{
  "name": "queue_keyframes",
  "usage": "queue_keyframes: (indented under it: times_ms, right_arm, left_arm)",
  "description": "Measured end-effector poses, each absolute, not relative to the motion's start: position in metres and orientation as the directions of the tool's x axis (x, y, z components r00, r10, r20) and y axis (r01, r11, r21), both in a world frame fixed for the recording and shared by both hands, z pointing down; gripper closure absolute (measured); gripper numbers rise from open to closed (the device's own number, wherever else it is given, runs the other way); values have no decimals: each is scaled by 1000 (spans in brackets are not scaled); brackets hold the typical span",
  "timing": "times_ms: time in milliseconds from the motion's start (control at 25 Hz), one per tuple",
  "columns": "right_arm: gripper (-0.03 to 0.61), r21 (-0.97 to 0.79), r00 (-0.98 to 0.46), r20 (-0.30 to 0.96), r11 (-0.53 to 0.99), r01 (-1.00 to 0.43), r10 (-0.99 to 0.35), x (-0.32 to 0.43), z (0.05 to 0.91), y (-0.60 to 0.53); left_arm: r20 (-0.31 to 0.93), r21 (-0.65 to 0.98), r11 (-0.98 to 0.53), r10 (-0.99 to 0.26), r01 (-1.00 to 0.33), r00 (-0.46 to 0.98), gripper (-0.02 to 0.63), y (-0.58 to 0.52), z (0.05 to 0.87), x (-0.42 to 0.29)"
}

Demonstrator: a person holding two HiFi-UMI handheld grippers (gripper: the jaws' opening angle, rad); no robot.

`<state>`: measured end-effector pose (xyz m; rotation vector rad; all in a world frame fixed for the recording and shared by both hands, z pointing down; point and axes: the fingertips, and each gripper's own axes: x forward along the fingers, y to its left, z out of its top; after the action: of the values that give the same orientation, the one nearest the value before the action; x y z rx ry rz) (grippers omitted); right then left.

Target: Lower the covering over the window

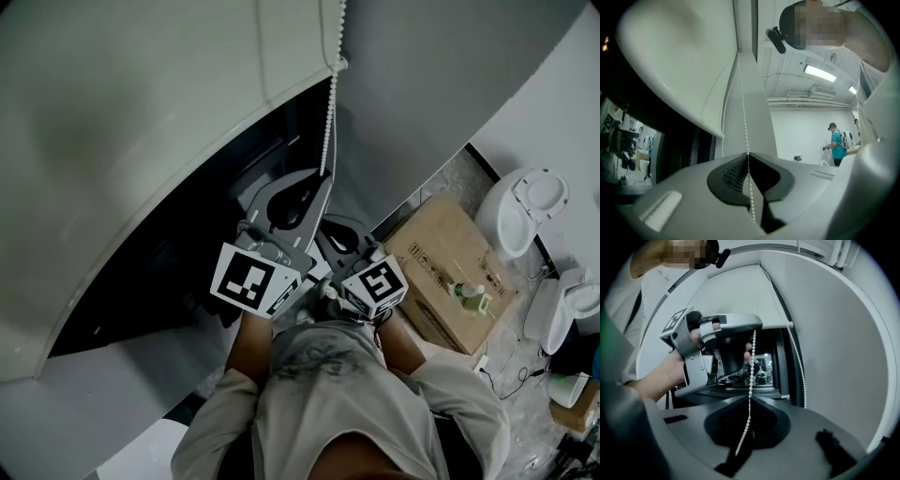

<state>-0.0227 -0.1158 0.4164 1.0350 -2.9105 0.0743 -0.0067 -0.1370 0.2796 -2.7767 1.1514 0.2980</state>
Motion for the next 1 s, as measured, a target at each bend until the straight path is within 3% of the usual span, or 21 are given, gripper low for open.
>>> queue_keyframes:
  times_ms: [320, 680, 1000]
  right_arm:
    - [557, 0, -753, 24, 753, -658, -657, -15, 394, -117]
    - [494, 26, -737, -139, 742, -670, -661, 2, 334, -117]
    - [468, 36, -737, -181, 744, -667, -652, 2, 315, -122]
  left_arm:
    - [-227, -26, -691, -699, -722, 678, 603, -138, 286, -16]
    - [-129, 17, -699, -711, -715, 691, 604, -142, 336, -13]
    - [-23, 77, -702, -711, -708, 703, 604, -142, 392, -10]
